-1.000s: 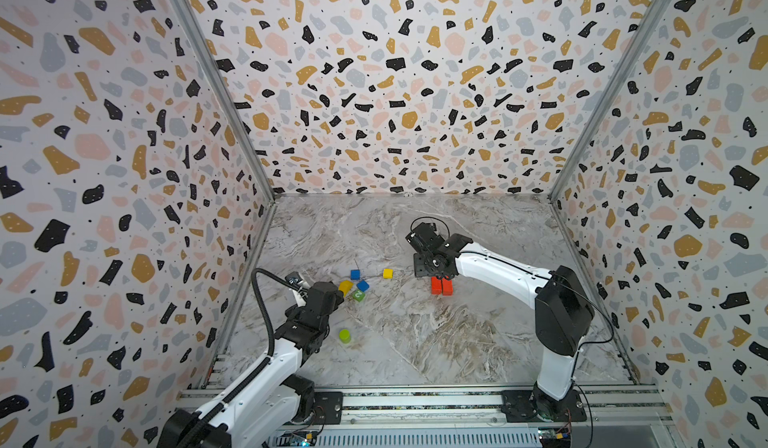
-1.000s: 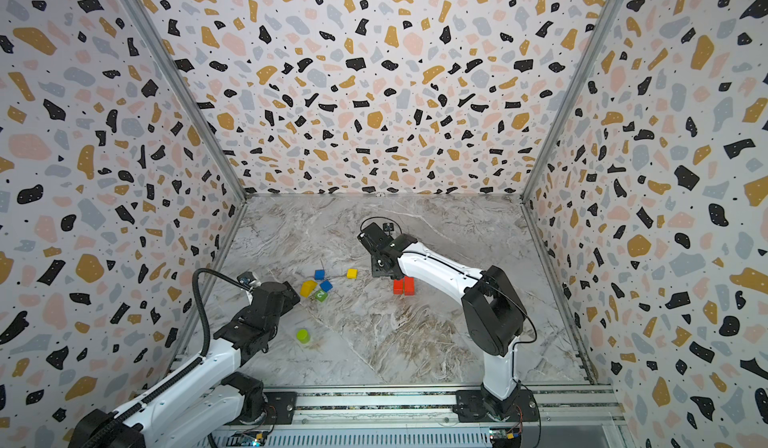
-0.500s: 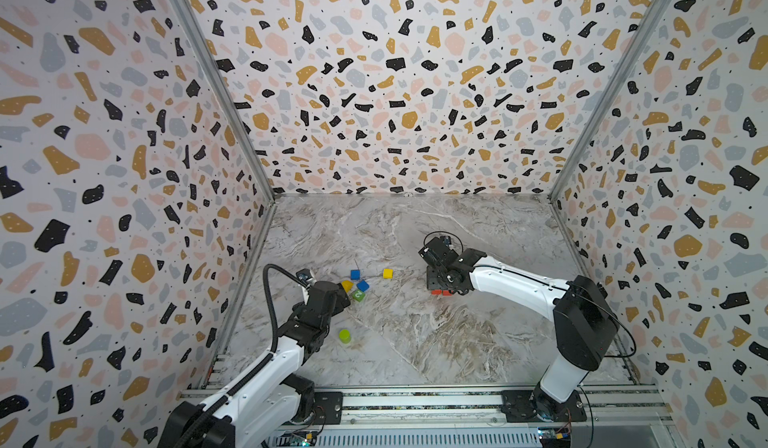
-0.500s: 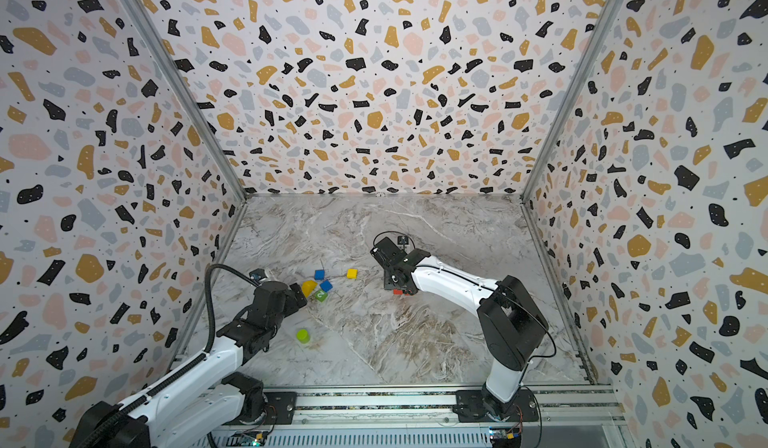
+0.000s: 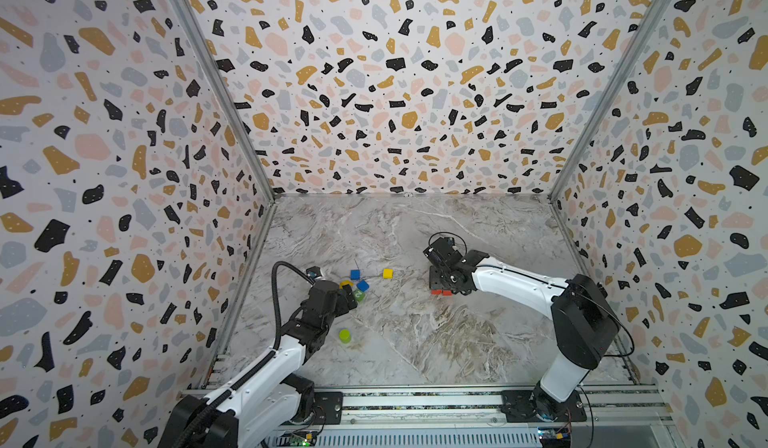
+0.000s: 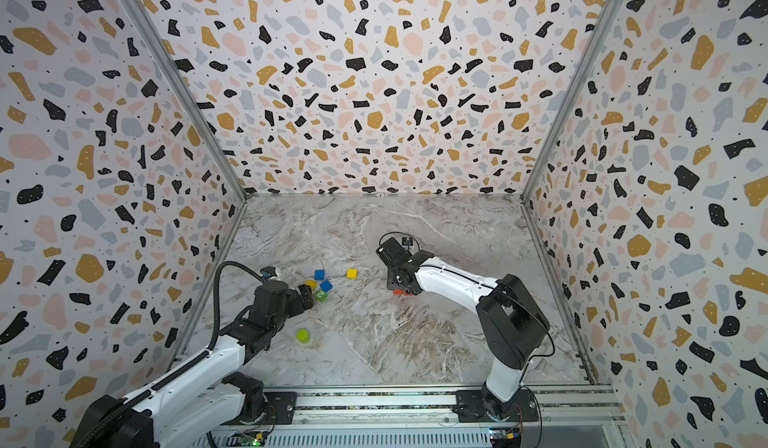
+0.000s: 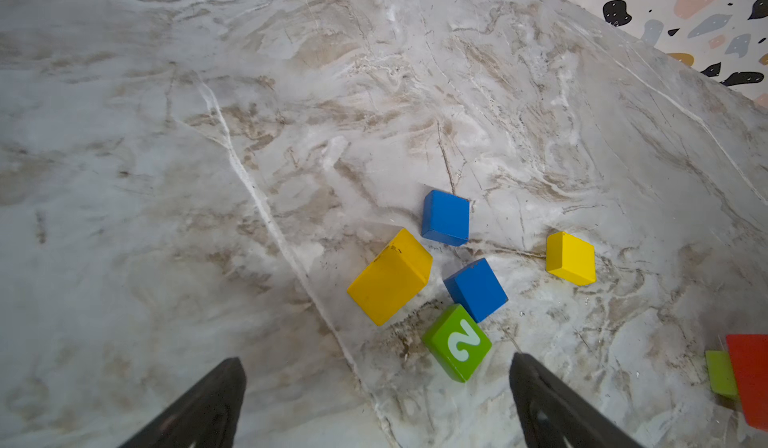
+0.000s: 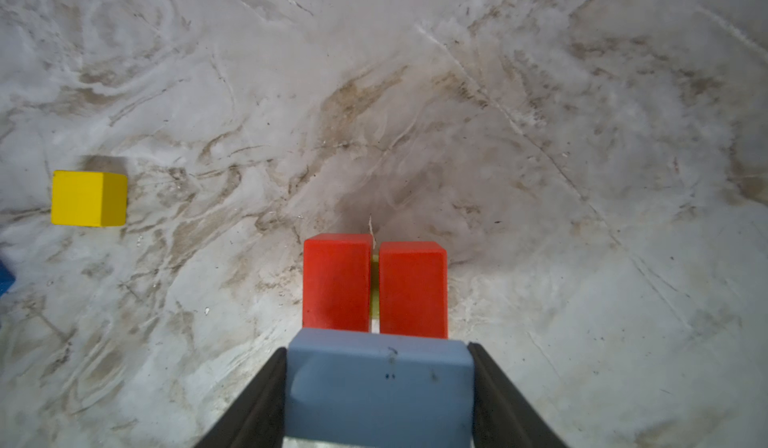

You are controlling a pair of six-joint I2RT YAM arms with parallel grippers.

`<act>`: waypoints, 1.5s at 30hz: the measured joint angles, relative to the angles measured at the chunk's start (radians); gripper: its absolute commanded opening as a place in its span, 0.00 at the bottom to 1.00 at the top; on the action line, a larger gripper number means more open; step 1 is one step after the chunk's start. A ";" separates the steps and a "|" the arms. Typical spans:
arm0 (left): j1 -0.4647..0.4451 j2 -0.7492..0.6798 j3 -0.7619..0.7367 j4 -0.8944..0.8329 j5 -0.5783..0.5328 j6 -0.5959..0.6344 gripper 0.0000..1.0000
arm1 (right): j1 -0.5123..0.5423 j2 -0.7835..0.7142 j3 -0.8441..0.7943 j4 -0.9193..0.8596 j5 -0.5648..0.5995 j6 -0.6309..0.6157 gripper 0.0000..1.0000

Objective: Build the wood block tower
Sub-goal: 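Lower the light blue block onto the red blocks with the right gripper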

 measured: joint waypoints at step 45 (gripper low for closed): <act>0.000 -0.011 -0.001 -0.001 -0.019 0.000 1.00 | -0.029 0.048 0.003 0.049 -0.037 -0.055 0.57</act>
